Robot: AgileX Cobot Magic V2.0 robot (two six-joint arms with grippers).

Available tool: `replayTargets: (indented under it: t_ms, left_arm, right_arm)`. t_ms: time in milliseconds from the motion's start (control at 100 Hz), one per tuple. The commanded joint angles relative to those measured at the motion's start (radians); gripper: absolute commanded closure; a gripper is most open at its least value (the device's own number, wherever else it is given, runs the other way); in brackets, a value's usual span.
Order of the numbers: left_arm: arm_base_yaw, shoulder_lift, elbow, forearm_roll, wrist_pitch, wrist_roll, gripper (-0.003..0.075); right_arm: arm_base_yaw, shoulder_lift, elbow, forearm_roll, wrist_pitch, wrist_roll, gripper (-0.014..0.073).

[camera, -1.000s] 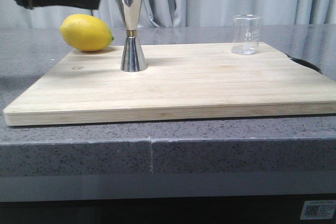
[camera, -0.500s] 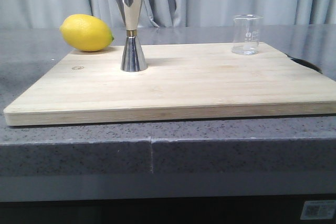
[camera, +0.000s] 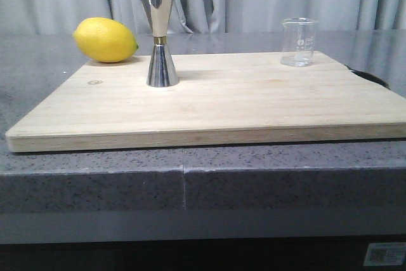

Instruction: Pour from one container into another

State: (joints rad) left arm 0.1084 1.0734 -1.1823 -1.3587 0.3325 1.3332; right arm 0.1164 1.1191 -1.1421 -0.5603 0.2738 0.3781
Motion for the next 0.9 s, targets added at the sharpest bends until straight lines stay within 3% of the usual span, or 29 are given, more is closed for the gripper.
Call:
replayTargets:
  t_ms: [0,250,460,670,890]
  left_arm:
    - [0.001,-0.046,-0.024,0.06,-0.018,-0.112,0.0263]
    - [0.001,-0.179,-0.024,0.427,0.055,-0.475,0.032]
    - [0.001,-0.256,-0.013,0.718,0.174,-0.701,0.035]
    - [0.001,-0.343,0.142,0.769,0.135,-0.752,0.0354]
    - [0.001,-0.415,0.363,0.744,-0.059,-0.752,0.0354]
  right_arm:
    - [-0.004,-0.059,-0.054,-0.035,0.073,-0.002,0.0165]
    - [-0.004,-0.215,-0.053,-0.037,0.228,-0.002,0.0167]
    - [-0.004,-0.331,-0.032,-0.029,0.307,-0.026,0.0167]
    - [-0.004,-0.457,0.115,-0.027,0.249,-0.04,0.0168]
    - [-0.004,-0.523,0.308,-0.027,0.106,-0.04,0.0174]
